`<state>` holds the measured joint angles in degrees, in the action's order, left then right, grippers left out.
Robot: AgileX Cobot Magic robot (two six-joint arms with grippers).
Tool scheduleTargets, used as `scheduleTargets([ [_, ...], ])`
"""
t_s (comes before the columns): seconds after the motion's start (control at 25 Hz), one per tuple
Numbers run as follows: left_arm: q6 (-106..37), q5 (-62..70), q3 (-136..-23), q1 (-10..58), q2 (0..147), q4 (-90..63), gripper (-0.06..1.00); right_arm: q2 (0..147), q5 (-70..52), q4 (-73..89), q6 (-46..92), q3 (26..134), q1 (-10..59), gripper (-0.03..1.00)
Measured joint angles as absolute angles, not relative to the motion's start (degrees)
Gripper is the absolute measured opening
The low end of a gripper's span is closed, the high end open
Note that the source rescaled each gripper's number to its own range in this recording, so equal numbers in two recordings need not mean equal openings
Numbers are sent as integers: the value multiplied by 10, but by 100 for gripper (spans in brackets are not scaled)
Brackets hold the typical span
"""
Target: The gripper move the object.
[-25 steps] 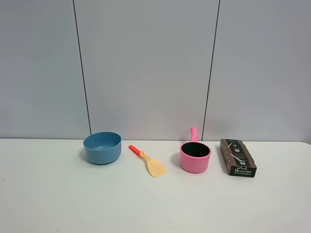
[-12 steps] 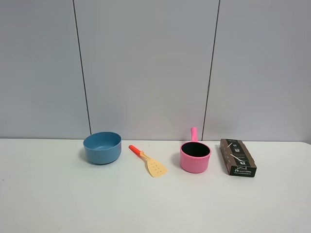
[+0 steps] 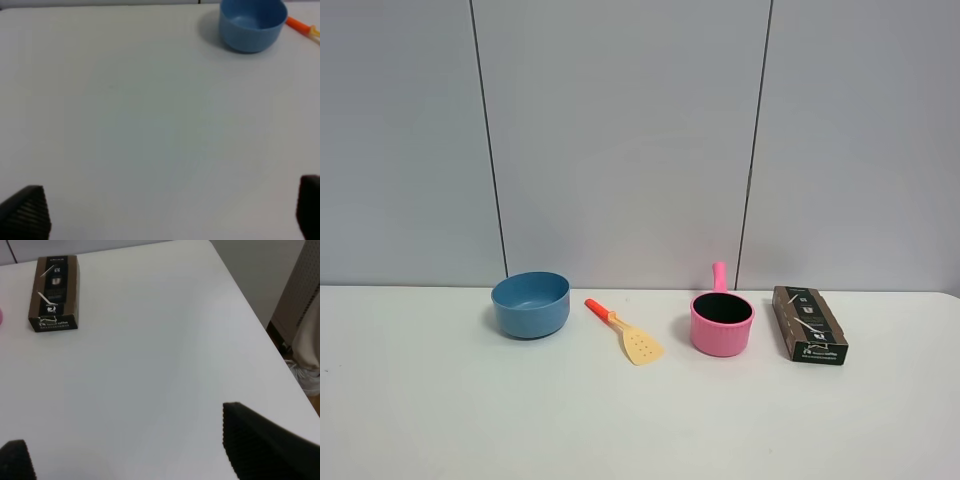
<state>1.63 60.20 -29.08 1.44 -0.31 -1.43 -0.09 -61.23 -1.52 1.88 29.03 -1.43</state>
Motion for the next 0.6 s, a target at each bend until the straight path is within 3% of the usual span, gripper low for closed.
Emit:
scheduleTargets([
  [0.6,28,603,-291,14,-3,0,100,-1,-612,-15,19,290,-14,100],
])
